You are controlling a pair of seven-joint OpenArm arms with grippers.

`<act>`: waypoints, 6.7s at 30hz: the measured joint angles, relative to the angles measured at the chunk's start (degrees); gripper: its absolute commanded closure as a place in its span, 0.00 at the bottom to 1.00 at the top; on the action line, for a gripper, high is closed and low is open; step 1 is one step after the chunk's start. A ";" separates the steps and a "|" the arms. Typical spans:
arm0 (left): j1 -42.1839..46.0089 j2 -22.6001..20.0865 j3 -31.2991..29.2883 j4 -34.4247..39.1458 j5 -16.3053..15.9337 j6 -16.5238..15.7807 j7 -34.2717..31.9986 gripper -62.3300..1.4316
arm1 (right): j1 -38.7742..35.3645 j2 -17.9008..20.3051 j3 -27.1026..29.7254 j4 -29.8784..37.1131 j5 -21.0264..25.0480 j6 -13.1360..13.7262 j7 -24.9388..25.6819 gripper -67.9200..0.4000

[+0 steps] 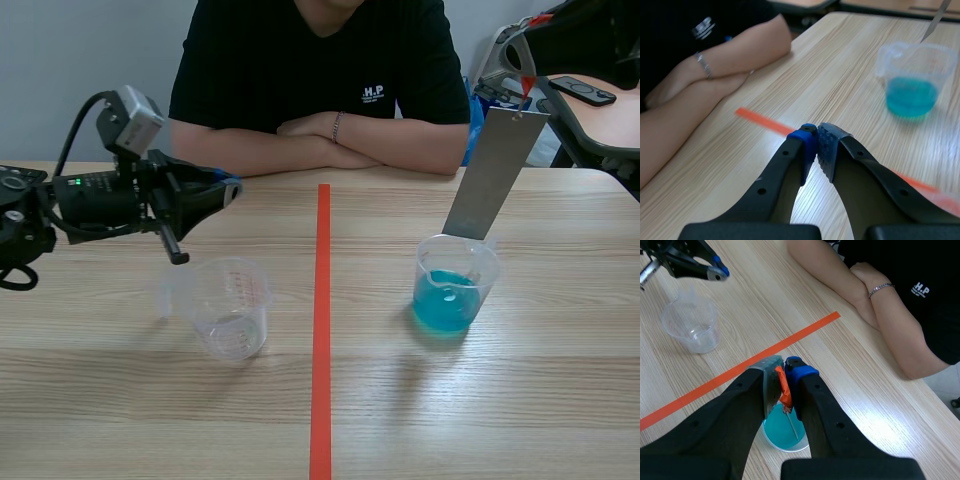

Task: Do the redox reaction experiment.
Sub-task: 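Point at the plate with the left hand, then lower the plate into the blue solution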

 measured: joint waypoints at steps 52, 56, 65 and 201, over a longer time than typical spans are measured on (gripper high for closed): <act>-3.56 22.47 5.49 -1.55 1.29 0.00 6.84 0.91 | 0.00 0.00 0.00 0.00 0.00 0.00 0.00 0.97; -3.56 22.47 5.49 -1.55 1.51 0.00 6.88 0.91 | 0.00 0.00 0.00 0.00 0.00 0.00 0.00 0.97; -3.56 22.47 5.49 -1.55 1.51 0.00 6.88 0.91 | 0.00 0.00 0.00 0.00 0.00 0.00 0.00 0.97; 92.48 -1.05 -62.95 26.64 24.26 11.74 -35.17 0.91 | -1.90 -8.13 0.00 -12.90 -5.81 5.38 2.75 0.97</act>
